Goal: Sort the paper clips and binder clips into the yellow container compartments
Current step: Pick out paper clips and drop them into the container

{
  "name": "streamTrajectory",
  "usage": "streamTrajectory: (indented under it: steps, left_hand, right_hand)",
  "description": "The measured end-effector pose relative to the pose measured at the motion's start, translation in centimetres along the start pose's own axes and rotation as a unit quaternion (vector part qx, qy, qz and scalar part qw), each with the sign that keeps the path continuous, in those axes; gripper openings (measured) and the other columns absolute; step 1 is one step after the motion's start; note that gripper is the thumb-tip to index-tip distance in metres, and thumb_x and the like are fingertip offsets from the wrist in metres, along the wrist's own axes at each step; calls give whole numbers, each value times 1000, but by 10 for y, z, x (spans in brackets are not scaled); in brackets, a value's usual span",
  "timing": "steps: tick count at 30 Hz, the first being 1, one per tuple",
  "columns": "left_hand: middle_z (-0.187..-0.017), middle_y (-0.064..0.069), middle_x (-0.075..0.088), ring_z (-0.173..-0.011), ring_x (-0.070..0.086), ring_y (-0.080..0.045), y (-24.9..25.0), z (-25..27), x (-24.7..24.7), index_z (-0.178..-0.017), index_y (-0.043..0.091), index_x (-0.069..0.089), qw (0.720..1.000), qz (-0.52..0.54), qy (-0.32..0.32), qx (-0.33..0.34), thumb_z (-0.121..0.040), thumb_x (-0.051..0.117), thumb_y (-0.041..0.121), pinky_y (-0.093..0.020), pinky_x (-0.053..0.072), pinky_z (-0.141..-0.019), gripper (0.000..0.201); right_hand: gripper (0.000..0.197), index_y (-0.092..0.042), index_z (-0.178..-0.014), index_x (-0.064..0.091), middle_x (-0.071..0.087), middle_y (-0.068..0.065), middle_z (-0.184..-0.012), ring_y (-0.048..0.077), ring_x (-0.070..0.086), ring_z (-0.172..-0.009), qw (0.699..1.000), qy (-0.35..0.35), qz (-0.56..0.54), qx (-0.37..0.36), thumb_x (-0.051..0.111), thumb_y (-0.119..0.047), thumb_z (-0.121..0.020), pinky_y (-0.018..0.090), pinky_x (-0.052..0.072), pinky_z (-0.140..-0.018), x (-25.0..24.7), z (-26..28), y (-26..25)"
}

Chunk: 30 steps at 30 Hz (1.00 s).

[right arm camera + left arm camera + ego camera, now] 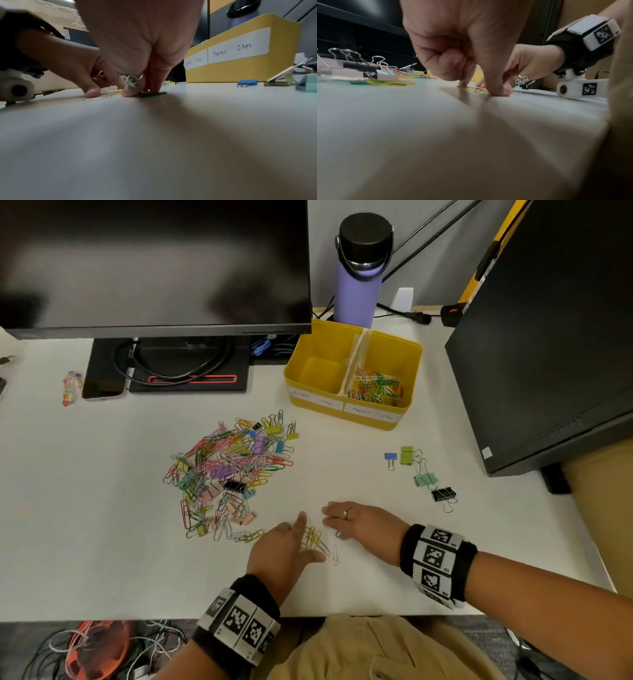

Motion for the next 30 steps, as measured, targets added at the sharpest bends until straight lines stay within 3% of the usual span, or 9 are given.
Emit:
streamTrajectory:
  steps: [4, 6, 9, 13, 16, 22, 25, 27, 30]
  left_hand:
    - [-120, -8, 58, -110, 58, -23, -1, -1, 5, -141, 17, 36, 998, -22, 53, 34, -92, 50, 37, -30, 49, -82, 55]
    - [-82, -3, 67, -73, 70, -21, -7, -1, 4, -105, 21, 70, 989, 10, 125, 84, -74, 75, 23, -24, 51, -52, 32]
    - [-50, 5, 56, -39, 58, -11, -13, -4, 3, -58, 26, 72, 982, 12, 147, 117, -47, 92, 15, -13, 36, -31, 25]
    - [-61, -1, 62, -48, 64, -19, -11, -5, 11, -62, 17, 72, 984, 100, 106, 104, -53, 86, 5, -22, 47, -38, 20]
    - [-90, -16, 62, -76, 64, -34, -6, -5, 8, -88, 1, 69, 984, 143, 89, 50, -80, 68, 8, -38, 54, -65, 10]
    - [-106, -12, 54, -83, 66, -24, 1, -9, 9, -99, 1, 58, 991, 62, 97, 70, -86, 62, 9, -20, 47, -68, 15]
    - [-119, -10, 44, -102, 58, -20, -2, -7, 19, -112, 3, 49, 995, 55, 81, 37, -96, 43, 9, -21, 47, -89, 18]
    - [-106, -14, 54, -87, 61, -22, 2, -4, 18, -99, 1, 57, 995, 13, 85, 49, -83, 58, -2, -26, 55, -76, 17]
    - [-61, -6, 60, -45, 56, -14, 5, -4, 18, -62, 9, 61, 988, -68, 102, 92, -29, 80, -7, -18, 45, -37, 42]
  right_hand:
    - [35, 1, -94, 67, 69, 19, -88, 33, 68, -80, 999, 47, -10, -2, 59, 12, -62, 36, 60, -57, 9, -2, 5]
    - [38, 5, -97, 65, 67, 22, -90, 36, 66, -81, 997, 72, -36, 5, 54, 17, -63, 38, 60, -62, 5, -3, 1]
    - [43, 2, -120, 53, 57, 22, -117, 32, 53, -111, 993, 105, -29, 41, 43, 16, -81, 36, 49, -89, -1, -4, -3]
    - [43, -3, -120, 48, 52, 17, -121, 27, 46, -112, 993, 59, -10, 106, 34, 14, -83, 35, 42, -90, -2, -4, -7]
    - [44, -1, -117, 45, 51, 19, -119, 30, 46, -111, 992, 34, 35, 115, 34, 18, -79, 34, 39, -90, -5, -5, -14]
    - [51, 6, -113, 44, 51, 25, -116, 38, 47, -110, 982, -2, 162, 100, 11, 19, -76, 38, 34, -102, -1, -3, -21]
    - [25, -7, -78, 63, 66, 9, -75, 21, 61, -70, 970, -21, 226, 84, 71, -3, -54, 23, 51, -67, -6, -1, -26]
    - [32, -12, -66, 62, 62, 3, -59, 15, 57, -54, 977, 7, 206, 60, 77, -6, -38, 17, 46, -51, -3, -1, -23]
    - [29, 0, -98, 56, 59, 16, -95, 22, 53, -89, 991, 26, -81, 106, 48, 13, -74, 22, 37, -69, -8, 3, -9]
Point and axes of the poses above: each hand's wrist, its own z-axis away from the middle knuckle, its own x-axis out of the palm, y = z × x, the point moved 1 cm from there along -z, towards the middle knuckle
